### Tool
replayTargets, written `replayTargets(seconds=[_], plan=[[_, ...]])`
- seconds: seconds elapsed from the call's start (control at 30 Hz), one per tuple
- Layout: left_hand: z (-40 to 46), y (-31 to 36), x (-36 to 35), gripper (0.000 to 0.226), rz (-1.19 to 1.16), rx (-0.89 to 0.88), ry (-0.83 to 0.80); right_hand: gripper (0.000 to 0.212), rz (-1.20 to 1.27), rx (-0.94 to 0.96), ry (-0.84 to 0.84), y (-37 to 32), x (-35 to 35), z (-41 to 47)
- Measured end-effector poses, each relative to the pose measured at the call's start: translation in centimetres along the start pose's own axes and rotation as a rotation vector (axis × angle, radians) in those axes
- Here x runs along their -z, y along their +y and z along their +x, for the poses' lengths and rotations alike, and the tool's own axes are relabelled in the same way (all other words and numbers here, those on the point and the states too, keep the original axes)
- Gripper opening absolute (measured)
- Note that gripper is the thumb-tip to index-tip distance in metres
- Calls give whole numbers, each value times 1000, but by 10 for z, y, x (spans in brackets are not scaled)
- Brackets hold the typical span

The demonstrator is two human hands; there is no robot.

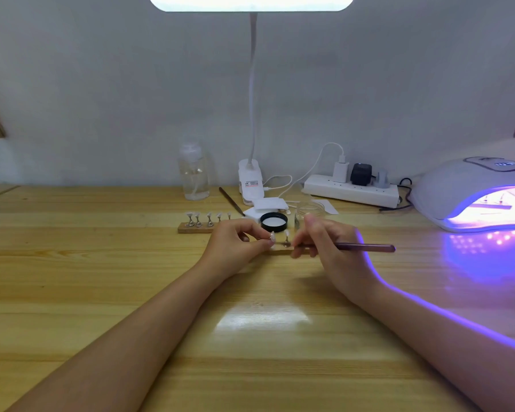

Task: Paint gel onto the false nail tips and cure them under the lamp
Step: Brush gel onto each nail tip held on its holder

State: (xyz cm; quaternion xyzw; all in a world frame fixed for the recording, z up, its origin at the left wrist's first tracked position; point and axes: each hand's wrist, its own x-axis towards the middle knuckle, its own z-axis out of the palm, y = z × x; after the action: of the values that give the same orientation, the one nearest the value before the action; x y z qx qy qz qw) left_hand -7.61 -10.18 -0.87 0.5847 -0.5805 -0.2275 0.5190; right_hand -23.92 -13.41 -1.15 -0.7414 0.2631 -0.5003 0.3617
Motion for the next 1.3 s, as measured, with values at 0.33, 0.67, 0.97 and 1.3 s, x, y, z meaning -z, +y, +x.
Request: replayTargets(seconds=[0.33, 0.67, 0.97, 1.3], plan=[[0, 0, 0, 18, 20, 23, 2, 38, 9, -8, 10, 0, 0, 1], [2, -3, 1, 18, 21, 16, -3, 42, 66, -43, -5, -4, 1, 1], [3, -6, -1, 27, -10, -1, 5, 47, 104, -77, 44, -5, 0, 0], [4, -7, -1, 28, 1, -29, 11, 45, 74, -82, 47, -6, -1, 1]])
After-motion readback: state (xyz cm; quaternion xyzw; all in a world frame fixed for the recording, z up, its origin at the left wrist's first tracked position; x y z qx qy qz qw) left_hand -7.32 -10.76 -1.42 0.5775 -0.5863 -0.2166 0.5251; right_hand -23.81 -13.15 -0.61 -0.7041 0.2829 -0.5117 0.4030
